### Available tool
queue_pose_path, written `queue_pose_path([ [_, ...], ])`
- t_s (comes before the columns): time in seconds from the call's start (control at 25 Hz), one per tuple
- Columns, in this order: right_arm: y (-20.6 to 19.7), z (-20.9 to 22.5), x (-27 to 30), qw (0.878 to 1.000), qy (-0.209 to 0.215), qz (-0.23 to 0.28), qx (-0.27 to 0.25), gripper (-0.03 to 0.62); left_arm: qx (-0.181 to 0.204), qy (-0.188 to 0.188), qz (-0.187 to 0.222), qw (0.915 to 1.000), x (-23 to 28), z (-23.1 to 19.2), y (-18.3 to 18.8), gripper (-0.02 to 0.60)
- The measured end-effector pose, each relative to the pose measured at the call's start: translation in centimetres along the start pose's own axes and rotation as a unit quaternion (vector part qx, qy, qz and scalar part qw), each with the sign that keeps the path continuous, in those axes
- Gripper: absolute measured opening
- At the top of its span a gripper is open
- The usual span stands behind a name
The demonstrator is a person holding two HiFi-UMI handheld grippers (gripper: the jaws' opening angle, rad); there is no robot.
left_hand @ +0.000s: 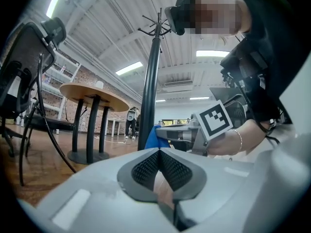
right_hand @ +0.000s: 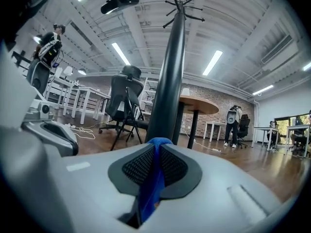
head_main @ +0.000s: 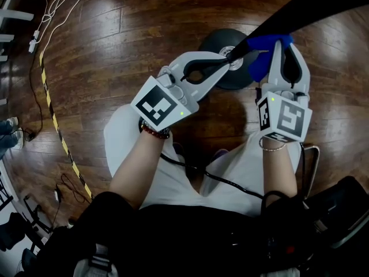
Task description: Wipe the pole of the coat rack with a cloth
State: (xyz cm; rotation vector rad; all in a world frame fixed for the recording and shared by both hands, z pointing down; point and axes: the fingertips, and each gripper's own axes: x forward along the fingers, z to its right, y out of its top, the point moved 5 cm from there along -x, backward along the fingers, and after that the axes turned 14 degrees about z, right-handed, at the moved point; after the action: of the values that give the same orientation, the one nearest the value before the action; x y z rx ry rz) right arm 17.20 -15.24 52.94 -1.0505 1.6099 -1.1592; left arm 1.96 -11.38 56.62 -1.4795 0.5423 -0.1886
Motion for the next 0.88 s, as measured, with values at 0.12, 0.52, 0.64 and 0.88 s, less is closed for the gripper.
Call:
queue_pose_path([
  [0.12,-0.1,0.2,0.1,1.0,0.014,0.005,0.002,0.021,0.003,-0.006,-0.004,1.0,0.2,0.2,0.0,-0.006],
  [0.52,0.2,1.0,-0.1,0.998,0.052,0.025,0.038,0.025,0.001,-0.019,-0.009,0.9998,0.8,0.7,-0.7,-0.006],
  [0.64,2.2,3.1,0.4,0.995,0.044,0.053,0.072,0.02,-0.014,-0.01,-0.012,0.9998,0.4,0.6,-0.8,-0.006],
  [0.88,10.0,6.9,2.7,0.983,0.114,0.14,0.037,0.02,-0.067,0.03,0.04,0.9965,0.5,-0.8,-0.6,-0.006],
])
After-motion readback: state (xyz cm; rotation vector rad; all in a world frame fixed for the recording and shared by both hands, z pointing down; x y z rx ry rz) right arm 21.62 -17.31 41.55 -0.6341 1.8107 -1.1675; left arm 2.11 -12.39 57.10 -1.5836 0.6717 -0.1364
